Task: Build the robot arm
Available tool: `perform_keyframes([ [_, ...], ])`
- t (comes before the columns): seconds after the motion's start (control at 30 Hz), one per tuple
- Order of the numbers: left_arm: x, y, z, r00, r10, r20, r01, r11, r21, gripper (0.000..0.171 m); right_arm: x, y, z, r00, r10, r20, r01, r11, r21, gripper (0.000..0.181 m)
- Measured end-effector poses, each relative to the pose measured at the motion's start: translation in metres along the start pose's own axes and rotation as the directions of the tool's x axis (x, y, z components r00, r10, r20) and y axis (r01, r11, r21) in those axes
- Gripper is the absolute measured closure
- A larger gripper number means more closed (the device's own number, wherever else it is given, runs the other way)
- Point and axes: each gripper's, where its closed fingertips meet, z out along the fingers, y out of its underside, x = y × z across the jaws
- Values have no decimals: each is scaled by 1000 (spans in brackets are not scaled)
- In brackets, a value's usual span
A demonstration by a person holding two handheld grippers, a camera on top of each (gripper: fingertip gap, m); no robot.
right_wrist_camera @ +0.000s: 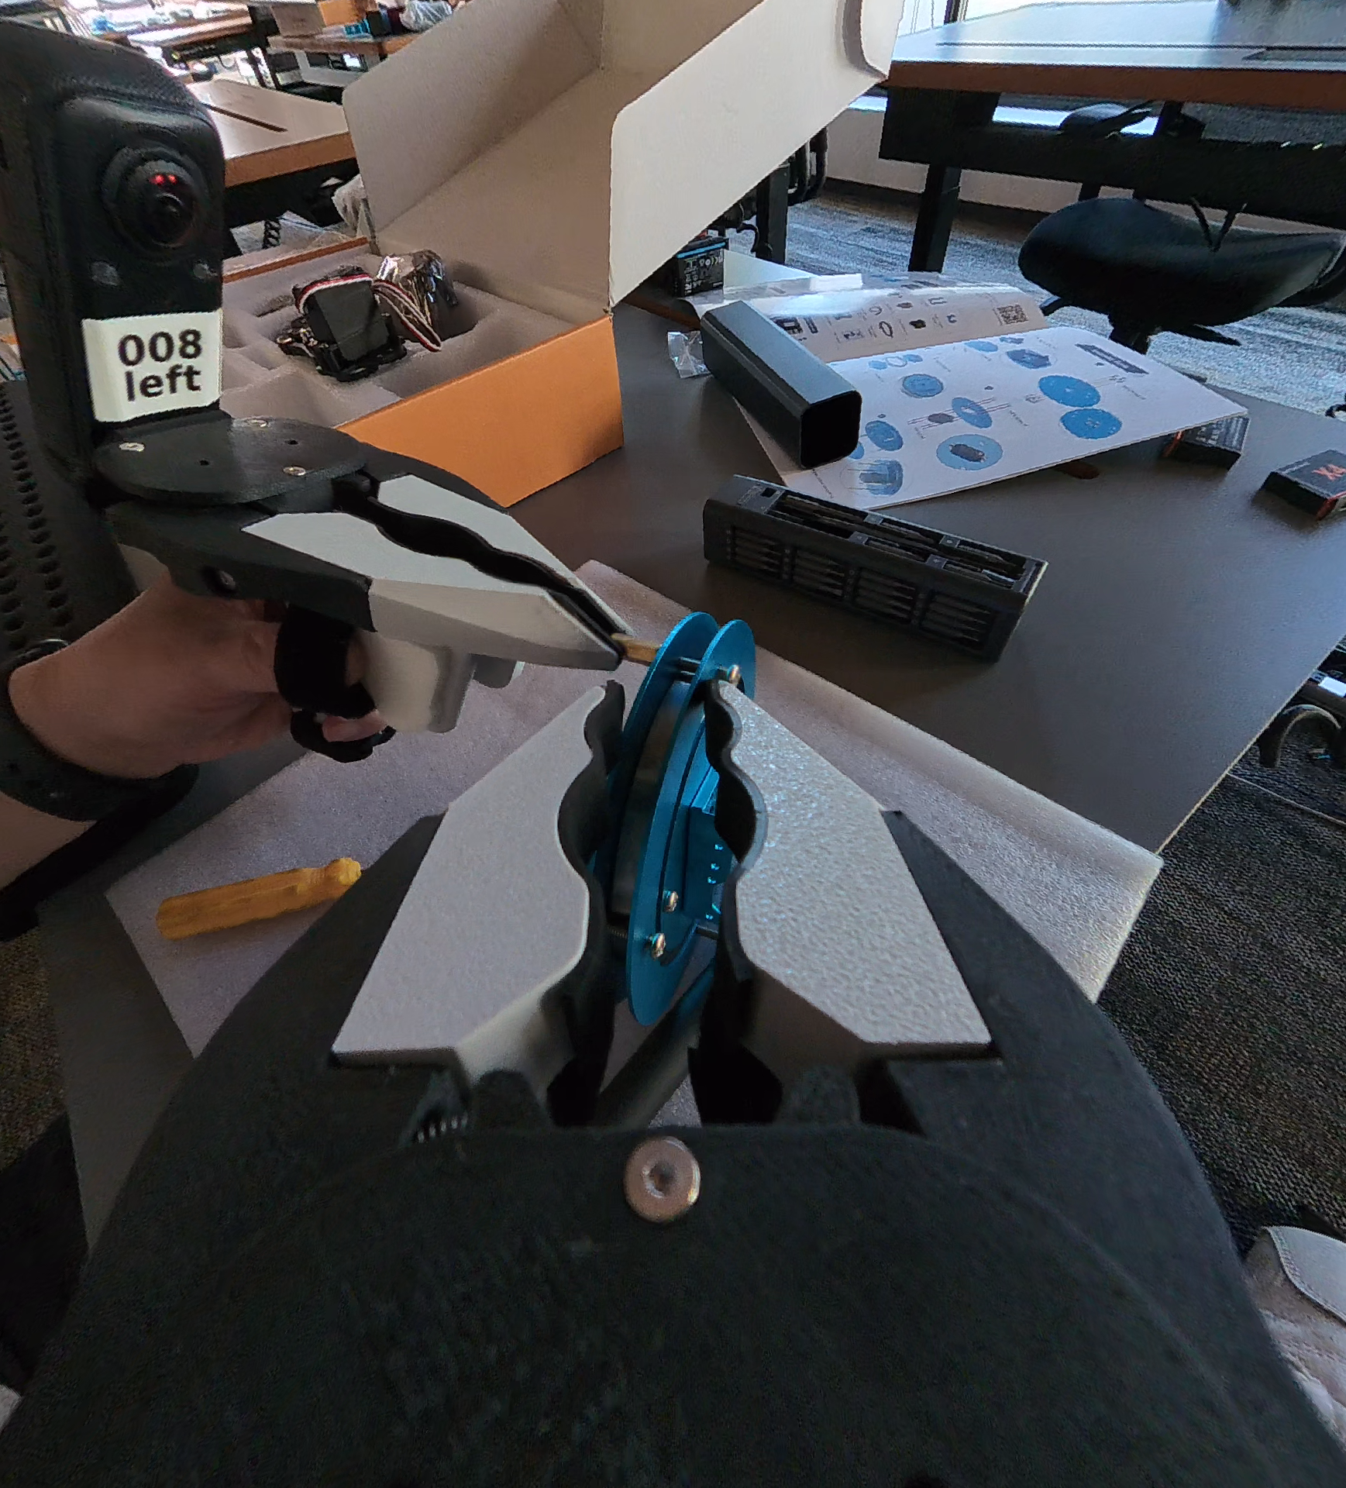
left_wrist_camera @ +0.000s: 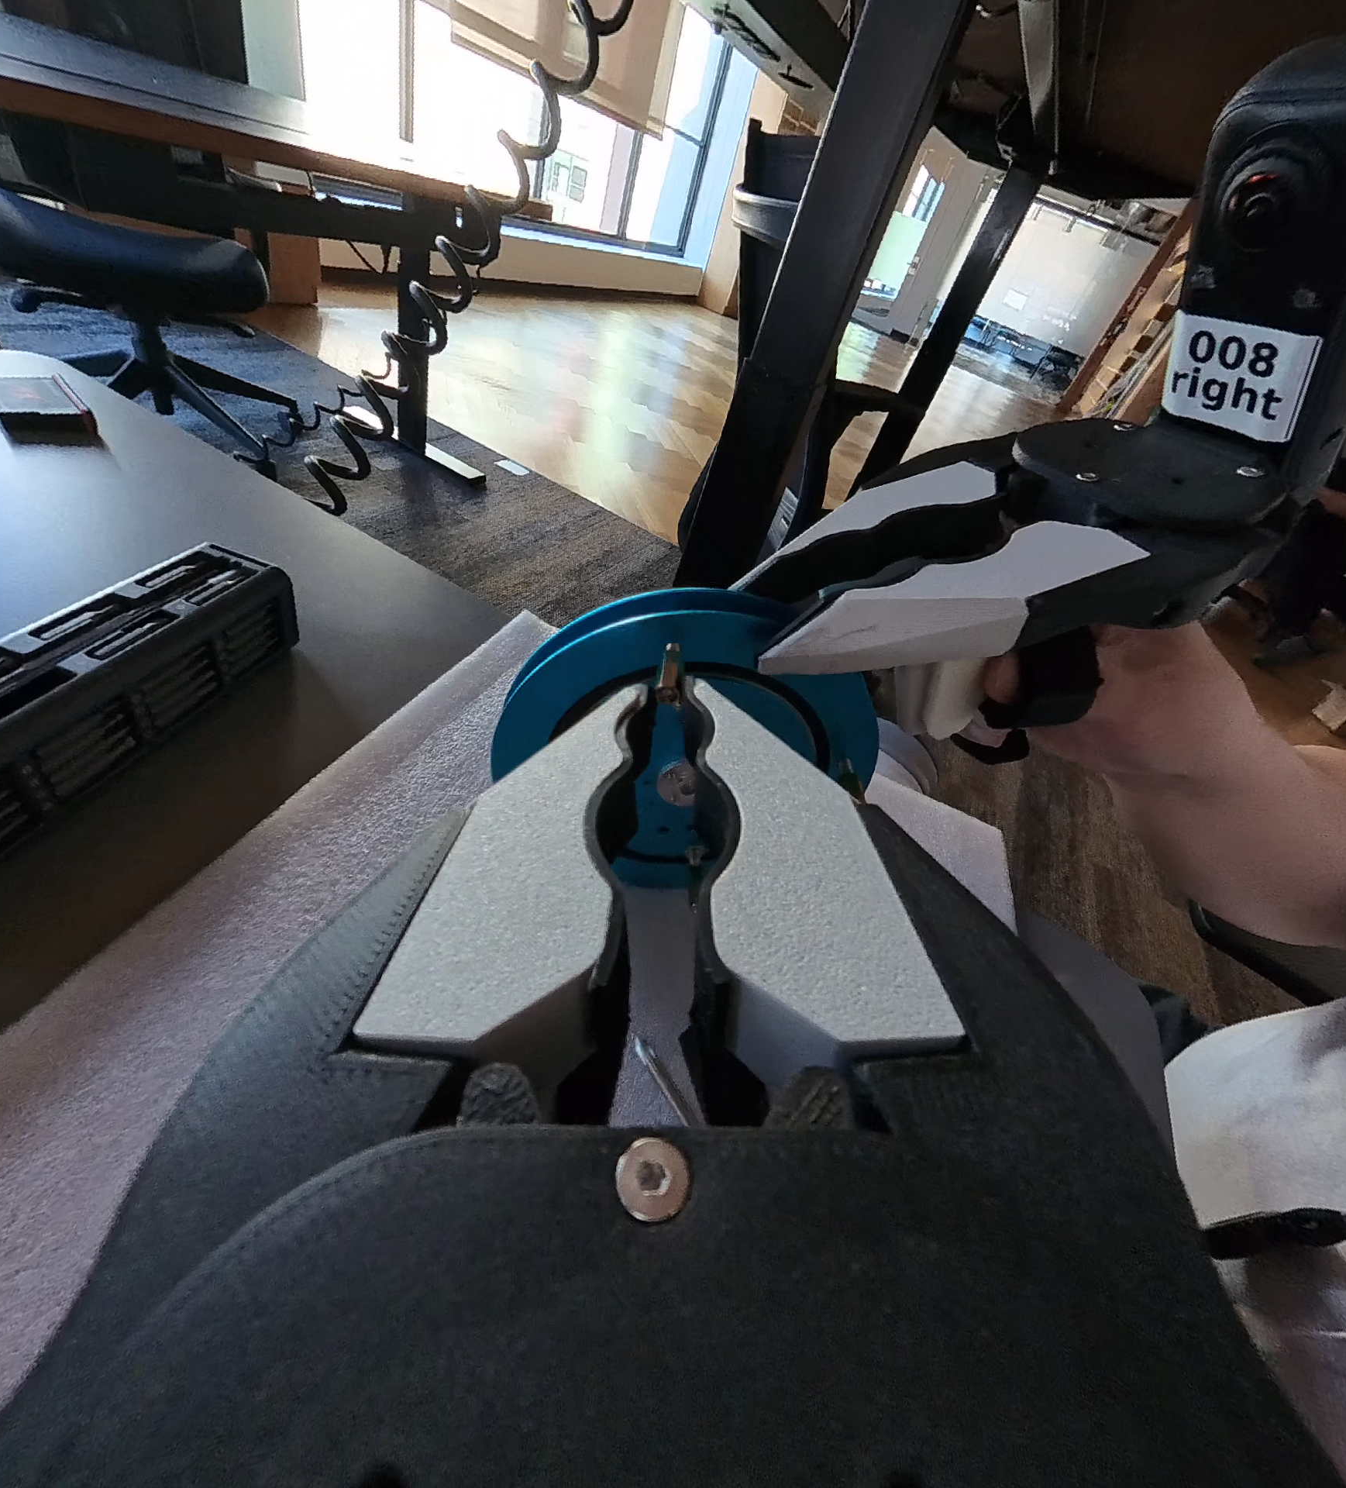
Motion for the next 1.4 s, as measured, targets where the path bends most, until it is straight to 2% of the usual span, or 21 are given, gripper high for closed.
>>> perform_keyframes([
  [0.4,1,1,-4,999,-42,-11,42,999,15,167,-10,-1,5,1000,2,17,-3,1000,7,160],
  [0.67,1,0,-4,987,-145,-63,149,987,60,167,-13,-1,7,1000,16,24,-17,1000,22,160],
  [0.93,1,1,-4,988,-142,-54,145,988,57,167,-15,-1,6,999,19,40,-20,999,43,159],
  [1.03,-1,1,-5,987,-150,-54,153,987,57,167,-18,-6,1,996,-47,76,40,996,84,149],
  [1.1,-2,1,-6,987,-152,-54,155,986,57,167,-17,-12,-12,977,-181,112,166,978,125,144],
  [1.17,-2,1,-7,986,-153,-61,157,986,56,167,-6,-7,-26,916,-381,127,369,923,109,142],
  [1.2,-2,2,-7,986,-152,-64,155,986,54,168,0,2,-31,856,-495,150,489,869,78,137],
  [1.27,-1,2,-8,985,-153,-76,157,986,50,167,5,38,-39,687,-658,308,687,726,19,125],
  [1.33,0,2,-8,984,-155,-88,160,986,47,167,14,75,-45,520,-728,446,829,555,-60,127],
  [1.4,-1,2,-9,985,-146,-87,150,988,44,167,16,91,-45,335,-795,506,928,371,-31,136],
])
